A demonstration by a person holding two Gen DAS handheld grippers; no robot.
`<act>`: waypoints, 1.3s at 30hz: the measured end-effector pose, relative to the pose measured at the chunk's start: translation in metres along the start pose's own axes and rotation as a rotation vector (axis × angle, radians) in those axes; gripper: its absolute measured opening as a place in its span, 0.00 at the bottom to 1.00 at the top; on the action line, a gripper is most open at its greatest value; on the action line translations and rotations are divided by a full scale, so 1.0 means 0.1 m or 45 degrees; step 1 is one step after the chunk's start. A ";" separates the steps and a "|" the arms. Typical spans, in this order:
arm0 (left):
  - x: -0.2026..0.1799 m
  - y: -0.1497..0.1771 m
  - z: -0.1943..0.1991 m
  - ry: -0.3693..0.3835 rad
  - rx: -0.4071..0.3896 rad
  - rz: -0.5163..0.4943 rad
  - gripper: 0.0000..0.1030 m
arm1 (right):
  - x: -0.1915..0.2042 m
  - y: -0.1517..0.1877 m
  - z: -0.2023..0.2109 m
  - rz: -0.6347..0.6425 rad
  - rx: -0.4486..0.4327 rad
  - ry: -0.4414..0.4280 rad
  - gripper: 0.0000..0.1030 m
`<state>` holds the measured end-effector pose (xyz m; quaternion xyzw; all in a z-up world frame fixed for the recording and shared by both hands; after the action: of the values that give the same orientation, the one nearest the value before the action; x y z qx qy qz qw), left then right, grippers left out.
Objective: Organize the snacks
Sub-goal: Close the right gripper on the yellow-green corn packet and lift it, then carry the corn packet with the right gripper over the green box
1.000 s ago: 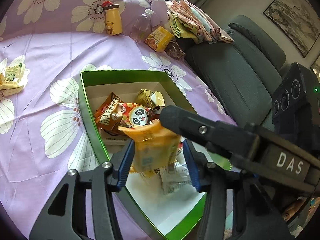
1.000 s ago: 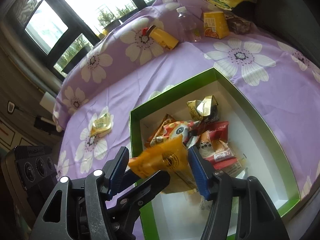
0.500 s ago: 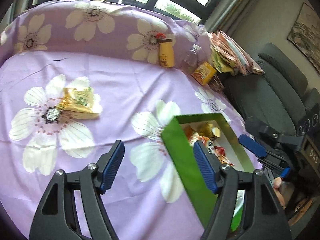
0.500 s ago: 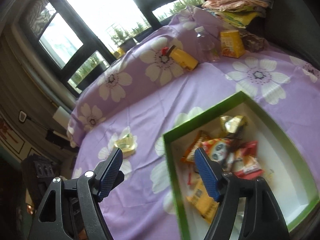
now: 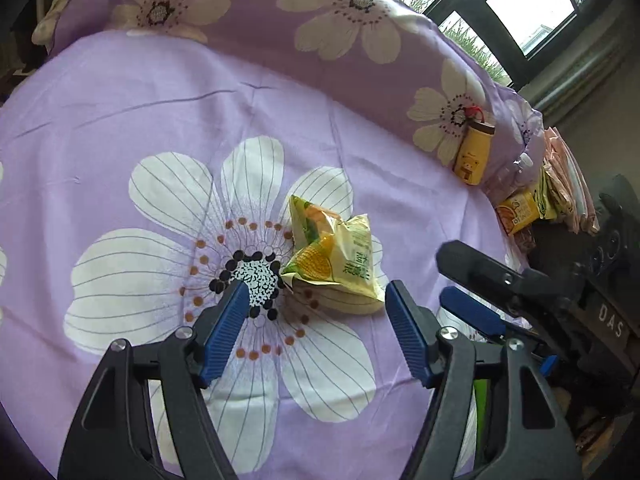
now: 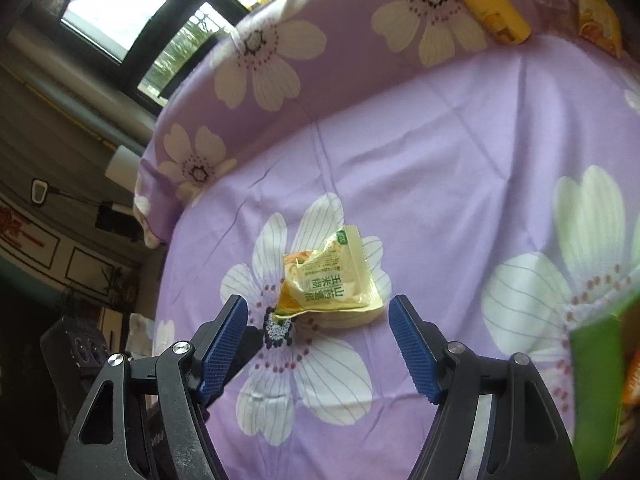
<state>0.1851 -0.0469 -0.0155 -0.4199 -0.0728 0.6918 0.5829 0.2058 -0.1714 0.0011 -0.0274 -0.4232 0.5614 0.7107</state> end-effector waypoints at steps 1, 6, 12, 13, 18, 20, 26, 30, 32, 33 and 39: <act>0.02 0.01 -0.08 -0.004 0.017 0.004 0.65 | -0.02 -0.01 -0.13 0.006 0.014 0.006 0.73; 0.09 -0.02 -0.30 0.002 0.014 0.015 0.60 | -0.13 0.00 -0.60 -0.011 0.102 0.009 0.73; 0.04 -0.06 -0.39 0.062 0.011 0.014 0.32 | 0.00 0.01 -0.67 0.152 0.044 -0.008 0.69; 0.04 -0.05 -0.38 0.047 0.000 -0.006 0.30 | 0.03 0.04 -0.68 0.139 0.060 -0.043 0.54; -0.04 0.00 -0.25 0.011 -0.009 -0.080 0.25 | 0.03 0.10 -0.56 0.075 0.066 -0.082 0.41; -0.13 0.03 -0.13 0.010 -0.026 -0.111 0.23 | 0.08 0.11 -0.42 0.098 0.047 -0.084 0.40; -0.53 0.07 0.41 0.059 -0.126 -0.190 0.21 | 0.26 0.09 0.26 0.131 -0.075 -0.119 0.40; -0.88 0.18 0.73 0.102 -0.161 -0.245 0.22 | 0.30 0.11 0.77 0.144 -0.147 -0.114 0.40; -1.06 0.26 0.85 0.125 -0.167 -0.278 0.22 | 0.29 0.14 1.00 0.142 -0.177 -0.104 0.40; -1.14 0.31 0.91 0.138 -0.170 -0.292 0.22 | 0.26 0.16 1.12 0.136 -0.193 -0.099 0.40; -1.63 0.71 1.14 0.250 -0.151 -0.364 0.22 | -0.04 0.26 1.79 0.103 -0.293 -0.015 0.40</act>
<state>0.0511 -0.1657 0.0962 -0.5044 -0.1152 0.5522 0.6538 0.0724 -0.2428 0.1001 -0.1226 -0.4874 0.5374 0.6772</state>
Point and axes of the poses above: each gripper's, at about its wrist camera, not at the fingertips, and z roughly against the way its jaws point, x to its left, y to its underside, the point moved 9 cm from there along -z, roughly the way its jaws point, and after that the axes turned 10 degrees about -x, right-handed, at the moved point
